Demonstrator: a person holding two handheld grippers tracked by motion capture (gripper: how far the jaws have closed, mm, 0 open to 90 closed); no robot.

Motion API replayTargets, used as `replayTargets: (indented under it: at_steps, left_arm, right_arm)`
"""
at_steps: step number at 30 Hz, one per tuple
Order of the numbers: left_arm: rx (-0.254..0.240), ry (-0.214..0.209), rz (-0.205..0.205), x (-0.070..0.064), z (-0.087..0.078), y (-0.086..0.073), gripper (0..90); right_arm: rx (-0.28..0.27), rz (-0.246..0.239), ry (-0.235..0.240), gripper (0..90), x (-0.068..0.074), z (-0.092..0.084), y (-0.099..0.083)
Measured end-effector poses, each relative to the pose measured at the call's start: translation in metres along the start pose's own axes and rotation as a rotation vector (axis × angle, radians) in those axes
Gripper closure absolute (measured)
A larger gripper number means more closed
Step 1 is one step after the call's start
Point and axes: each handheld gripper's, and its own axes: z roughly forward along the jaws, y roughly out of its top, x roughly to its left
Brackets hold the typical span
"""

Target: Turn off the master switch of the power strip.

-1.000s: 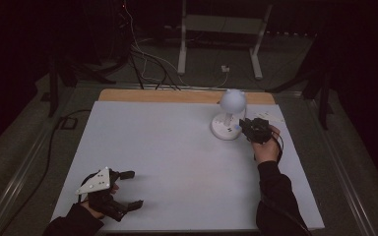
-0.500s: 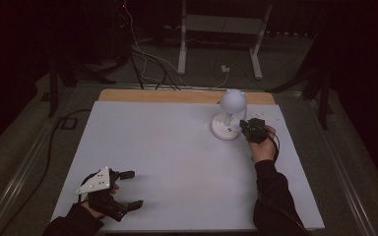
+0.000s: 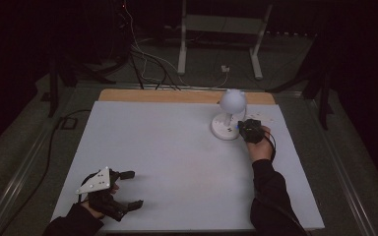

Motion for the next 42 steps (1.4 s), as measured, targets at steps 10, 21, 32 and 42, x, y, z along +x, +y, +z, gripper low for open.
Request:
replayTargets:
  at_steps: [10,21,32,42]
  left_arm:
    - [-0.001,0.0,-0.003,0.0002,-0.0001,-0.0001,0.3]
    - [0.001,-0.002,-0.002,0.0001,0.0002,-0.0001,0.3]
    - [0.002,-0.002,-0.002,-0.0001,0.0005,-0.0002,0.4]
    - [0.004,-0.003,-0.003,-0.0001,0.0008,-0.0002,0.3]
  right_arm:
    - [0.006,0.01,0.002,90.0,0.0007,0.0057,-0.0015]
    - [0.0,-0.009,-0.01,90.0,0.0014,0.0077,-0.0038]
    - [-0.012,-0.007,-0.005,90.0,0.0004,0.0087,-0.0059]
    - [0.023,-0.03,-0.015,90.0,0.0046,0.0091,-0.0014]
